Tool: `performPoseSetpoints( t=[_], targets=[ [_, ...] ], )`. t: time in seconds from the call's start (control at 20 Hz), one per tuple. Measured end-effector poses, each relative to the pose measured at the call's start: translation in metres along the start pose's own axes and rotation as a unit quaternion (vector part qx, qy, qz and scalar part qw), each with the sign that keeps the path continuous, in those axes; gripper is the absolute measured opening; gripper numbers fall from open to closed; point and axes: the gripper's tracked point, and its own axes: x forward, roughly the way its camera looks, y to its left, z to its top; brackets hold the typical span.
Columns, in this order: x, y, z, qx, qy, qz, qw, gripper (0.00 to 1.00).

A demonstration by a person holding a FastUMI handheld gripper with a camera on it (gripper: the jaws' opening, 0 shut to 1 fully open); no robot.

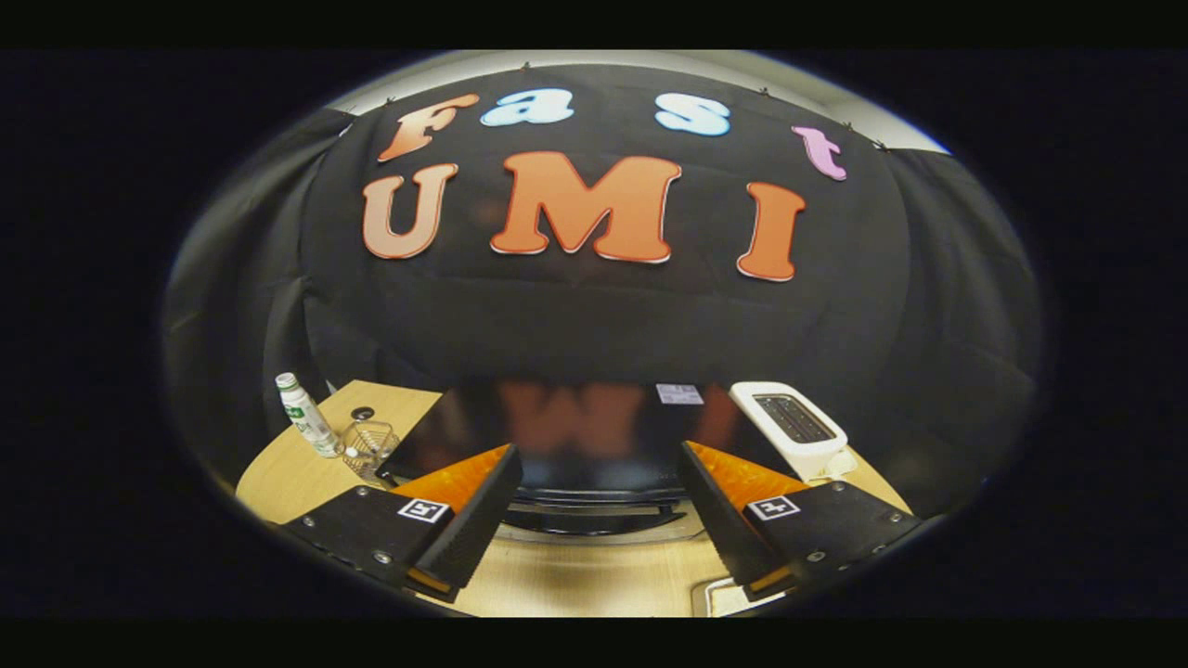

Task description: Open the toaster oven, put the food inside, and close the toaster oven door.

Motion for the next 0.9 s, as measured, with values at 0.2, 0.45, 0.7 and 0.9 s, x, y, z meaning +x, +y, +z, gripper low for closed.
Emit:
performPoseSetpoints(
  t=[0.2,0.45,0.7,0.9],
  targets=[
    [0.008,0.007,-0.024,-0.002,0.037,0.007,0.999,1.0],
    [0.003,0.015,-0.035,0.032,0.055,0.025,0.998,1.0],
    [-0.012,0.009,-0.039,0.031,0.051,0.018,0.998,1.0],
    [-0.035,0.008,-0.052,0.032,0.053,0.019,0.998,1.0]
  ],
)
